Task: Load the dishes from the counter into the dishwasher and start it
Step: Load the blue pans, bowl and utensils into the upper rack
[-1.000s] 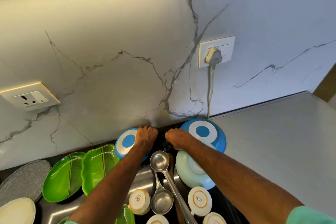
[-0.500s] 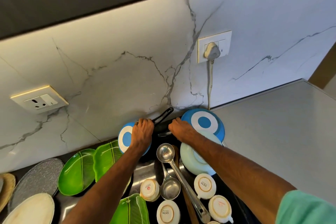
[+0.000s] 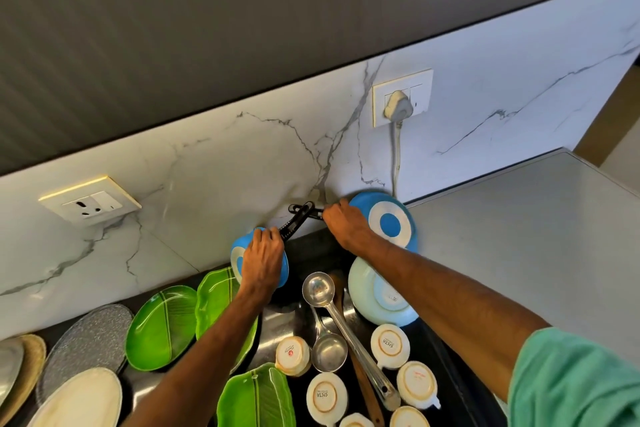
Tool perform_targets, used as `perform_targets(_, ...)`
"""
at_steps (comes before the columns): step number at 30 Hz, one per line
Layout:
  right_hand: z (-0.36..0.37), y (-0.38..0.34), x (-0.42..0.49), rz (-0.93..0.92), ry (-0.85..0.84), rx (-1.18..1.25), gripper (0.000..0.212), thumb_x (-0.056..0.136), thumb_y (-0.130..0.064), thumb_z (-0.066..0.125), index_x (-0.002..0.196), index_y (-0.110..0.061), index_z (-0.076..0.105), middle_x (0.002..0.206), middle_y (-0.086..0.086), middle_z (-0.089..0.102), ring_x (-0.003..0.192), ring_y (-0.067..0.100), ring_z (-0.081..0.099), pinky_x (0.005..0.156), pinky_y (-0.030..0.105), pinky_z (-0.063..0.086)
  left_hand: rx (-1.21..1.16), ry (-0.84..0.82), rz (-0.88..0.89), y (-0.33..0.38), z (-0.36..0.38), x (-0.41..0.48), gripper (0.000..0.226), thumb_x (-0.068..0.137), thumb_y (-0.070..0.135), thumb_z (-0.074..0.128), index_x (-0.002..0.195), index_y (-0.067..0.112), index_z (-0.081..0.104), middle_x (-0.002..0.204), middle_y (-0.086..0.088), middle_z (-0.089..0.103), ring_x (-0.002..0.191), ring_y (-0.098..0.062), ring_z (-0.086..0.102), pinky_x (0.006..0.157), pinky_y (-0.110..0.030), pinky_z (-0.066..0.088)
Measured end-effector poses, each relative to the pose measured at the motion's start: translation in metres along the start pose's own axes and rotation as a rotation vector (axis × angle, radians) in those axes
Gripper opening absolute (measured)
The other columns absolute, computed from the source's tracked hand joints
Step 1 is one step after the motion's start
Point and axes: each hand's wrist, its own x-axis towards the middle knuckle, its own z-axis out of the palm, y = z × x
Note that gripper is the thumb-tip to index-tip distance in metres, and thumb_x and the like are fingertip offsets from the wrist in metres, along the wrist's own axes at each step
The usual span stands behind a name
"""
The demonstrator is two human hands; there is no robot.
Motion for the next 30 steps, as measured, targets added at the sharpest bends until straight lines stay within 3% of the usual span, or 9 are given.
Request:
perform_targets(9, -0.026, 0.029, -0.021, 0.107, 0.259, 0.293, 0.052, 0.09, -0.016, 0.072, 0.135, -0.009, 0.048, 0.122, 0.015, 0.064, 0.124, 0.029, 0.053, 0.091, 0.034, 0.055, -0.031, 0.069, 0.022, -0.006, -0.023, -0.006, 0.033, 0.077, 0.004, 0.078, 0.105, 0.006, 0.061, 0.092, -0.013, 0.066, 0.091, -0.03, 0.061, 0.071, -0.039, 0.057)
perform_targets(12, -0.038, 0.045, -0.039, 0.086, 0.396, 0.41, 0.062, 0.088, -0.01, 0.073, 0.143, -0.006, 0.045, 0.124, 0.019, 0.062, 0.124, 0.033, 0.054, 0.093, 0.04, 0.057, -0.083, 0.151, 0.038, -0.008, -0.042, -0.007, 0.035, 0.075, 0.001, 0.078, 0.105, 0.005, 0.06, 0.094, -0.014, 0.065, 0.091, -0.032, 0.06, 0.07, -0.041, 0.056)
perform_targets(16, -0.056, 0.064, -0.066, 0.008, 0.568, 0.527, 0.058, 0.087, -0.007, 0.073, 0.14, -0.001, 0.049, 0.119, 0.021, 0.064, 0.116, 0.035, 0.061, 0.085, 0.044, 0.061, -0.183, 0.276, 0.104, -0.003, -0.079, -0.013, 0.041, 0.077, 0.001, 0.077, 0.113, 0.003, 0.058, 0.101, -0.014, 0.064, 0.095, -0.033, 0.059, 0.073, -0.043, 0.056)
perform_targets(23, -0.096, 0.083, -0.113, -0.076, 0.69, 0.622, 0.05, 0.089, -0.008, 0.073, 0.134, 0.0, 0.054, 0.115, 0.019, 0.065, 0.109, 0.032, 0.064, 0.089, 0.043, 0.06, -0.229, 0.383, 0.187, 0.019, -0.128, -0.019, 0.041, 0.084, 0.006, 0.074, 0.12, 0.002, 0.056, 0.102, -0.014, 0.064, 0.095, -0.032, 0.06, 0.073, -0.044, 0.058)
perform_targets(26, -0.108, 0.085, -0.138, -0.094, 0.723, 0.639, 0.047, 0.092, -0.014, 0.069, 0.134, 0.001, 0.054, 0.117, 0.019, 0.064, 0.109, 0.032, 0.065, 0.093, 0.043, 0.059, -0.235, 0.367, 0.208, 0.032, -0.144, -0.027, 0.048, 0.08, 0.007, 0.078, 0.122, 0.002, 0.056, 0.105, -0.014, 0.065, 0.097, -0.031, 0.061, 0.075, -0.044, 0.06)
perform_targets(30, -0.118, 0.089, -0.174, -0.102, 0.767, 0.685, 0.046, 0.097, -0.032, 0.05, 0.132, -0.003, 0.054, 0.119, 0.015, 0.062, 0.111, 0.027, 0.063, 0.097, 0.038, 0.056, -0.272, 0.376, 0.253, 0.058, -0.16, -0.043, 0.045, 0.084, 0.008, 0.075, 0.125, 0.002, 0.057, 0.109, -0.013, 0.066, 0.1, -0.03, 0.06, 0.078, -0.042, 0.06)
